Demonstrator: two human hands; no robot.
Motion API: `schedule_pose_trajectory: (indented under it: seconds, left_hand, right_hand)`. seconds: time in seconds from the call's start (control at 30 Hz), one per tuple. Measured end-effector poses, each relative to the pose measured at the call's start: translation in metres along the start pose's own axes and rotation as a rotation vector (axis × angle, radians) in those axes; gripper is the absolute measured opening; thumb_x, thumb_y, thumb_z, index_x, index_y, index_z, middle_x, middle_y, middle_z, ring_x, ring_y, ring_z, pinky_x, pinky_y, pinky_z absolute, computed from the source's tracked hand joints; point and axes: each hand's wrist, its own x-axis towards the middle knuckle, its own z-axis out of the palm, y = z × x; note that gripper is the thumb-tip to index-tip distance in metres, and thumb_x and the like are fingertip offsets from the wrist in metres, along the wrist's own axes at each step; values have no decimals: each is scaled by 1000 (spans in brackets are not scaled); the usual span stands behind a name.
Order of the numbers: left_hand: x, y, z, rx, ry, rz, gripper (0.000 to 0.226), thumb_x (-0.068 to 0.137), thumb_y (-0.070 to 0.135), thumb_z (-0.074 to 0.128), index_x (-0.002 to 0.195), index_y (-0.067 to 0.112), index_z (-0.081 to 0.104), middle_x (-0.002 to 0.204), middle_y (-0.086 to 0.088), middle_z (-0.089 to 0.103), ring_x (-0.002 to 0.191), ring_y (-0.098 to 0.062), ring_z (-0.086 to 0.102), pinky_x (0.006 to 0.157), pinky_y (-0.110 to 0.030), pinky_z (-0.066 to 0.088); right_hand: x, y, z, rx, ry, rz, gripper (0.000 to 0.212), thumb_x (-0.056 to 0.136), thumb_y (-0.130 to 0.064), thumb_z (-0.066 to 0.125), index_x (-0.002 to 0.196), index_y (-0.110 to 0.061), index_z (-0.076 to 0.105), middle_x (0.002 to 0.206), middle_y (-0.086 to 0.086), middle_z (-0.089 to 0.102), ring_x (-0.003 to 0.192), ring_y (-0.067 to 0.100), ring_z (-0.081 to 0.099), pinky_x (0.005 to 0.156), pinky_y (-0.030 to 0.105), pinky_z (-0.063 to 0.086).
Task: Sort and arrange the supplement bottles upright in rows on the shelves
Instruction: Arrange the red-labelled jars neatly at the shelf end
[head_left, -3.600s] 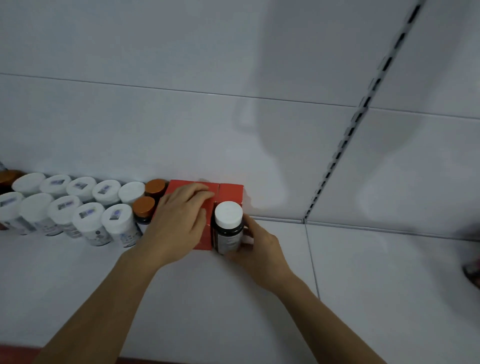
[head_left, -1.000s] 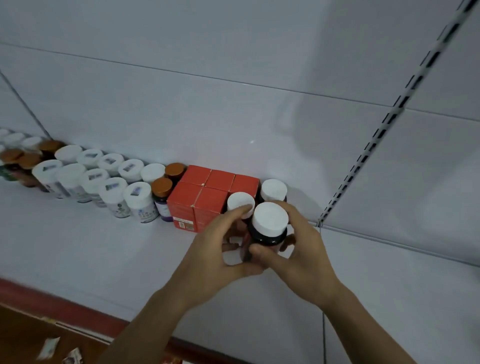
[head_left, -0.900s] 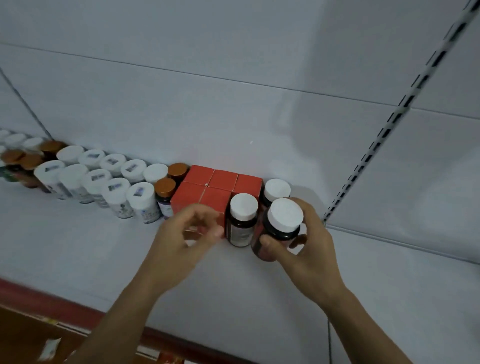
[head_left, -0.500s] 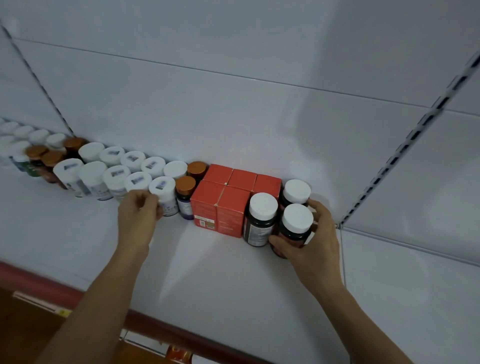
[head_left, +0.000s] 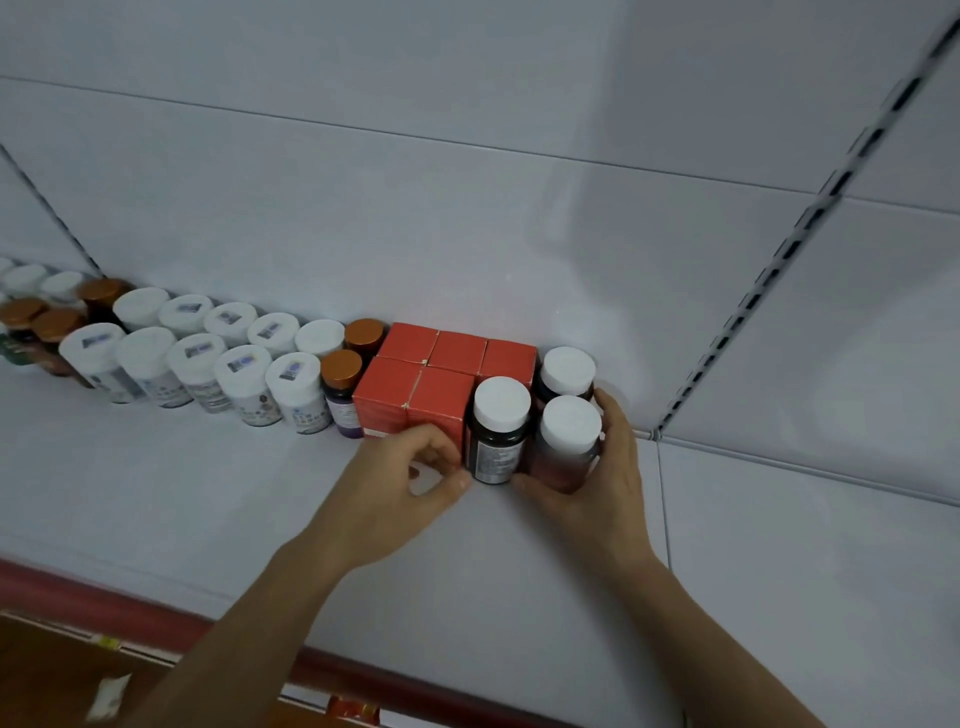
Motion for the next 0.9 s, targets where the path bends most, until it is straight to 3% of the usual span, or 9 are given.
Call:
schedule_pose_trajectory:
  seconds: [0.17,0.3,0.4,0.5,0.57,0.63,0.77,0.9]
  left_hand:
    - [11,-5,5,-16,28,28,12,93,17,69,93,28,73,94,18,74,96,-3,69,89,-24,54]
    - [0,-9,-4,-30,24,1,13,94,16,69,95,29,72,97,18,74,97,-6,68,89,-28,53]
    - [-15,-22,-25,-118,269,-126,17,94,10,66,87,24,72,87,11,74,86,-9,69,82,-31,54]
    - [-29,-34,-50,-299,522,-315,18,96,6,59,90,18,69,83,1,75,84,-16,71,81,-36,54]
    - [-38,-40,-60,-319,550,-381,14,96,7,60,93,17,69,88,-3,75,86,-18,71,80,-35,53]
    - [-46,-46,-67,-239,531,-403,11,95,10,64,94,19,69,92,-4,75,88,-18,70,81,-32,51]
    - [-69,-63,-85,-51,548,-391,12,93,16,68,95,27,67,94,10,72,87,-11,68,80,-27,51]
    - [-82,-83,-123,-15,587,-454,21,95,18,66,115,24,62,107,7,68,92,-13,66,78,-31,52]
  right_hand:
    - [-1,-6,5,-50,57,18,110,56,-42,98,147,-39,35,143,-18,46,129,1,48,103,32,47]
    - [-6,-5,0,-74,41,60,120,54,-42,98,150,-43,26,144,-17,44,128,1,47,106,39,47]
    - [-14,-16,-15,-221,61,38,122,57,-52,92,153,-39,19,147,-6,39,131,13,45,106,47,47]
    - [-13,-47,-23,-424,99,-304,97,71,-52,82,148,-16,36,147,12,41,137,29,36,112,44,36]
    - [-3,-76,-12,-469,28,-517,73,80,-48,78,137,-11,51,137,15,50,129,34,42,107,43,37]
    - [12,-100,13,-475,-75,-634,61,82,-41,77,132,-15,55,130,10,55,122,33,47,99,44,40]
    - [30,-127,76,-505,-278,-659,59,79,-37,75,133,-24,53,128,5,53,118,29,46,92,45,45]
    - [32,-137,136,-553,-428,-651,53,83,-37,71,130,-19,54,125,9,52,112,34,50,88,48,49]
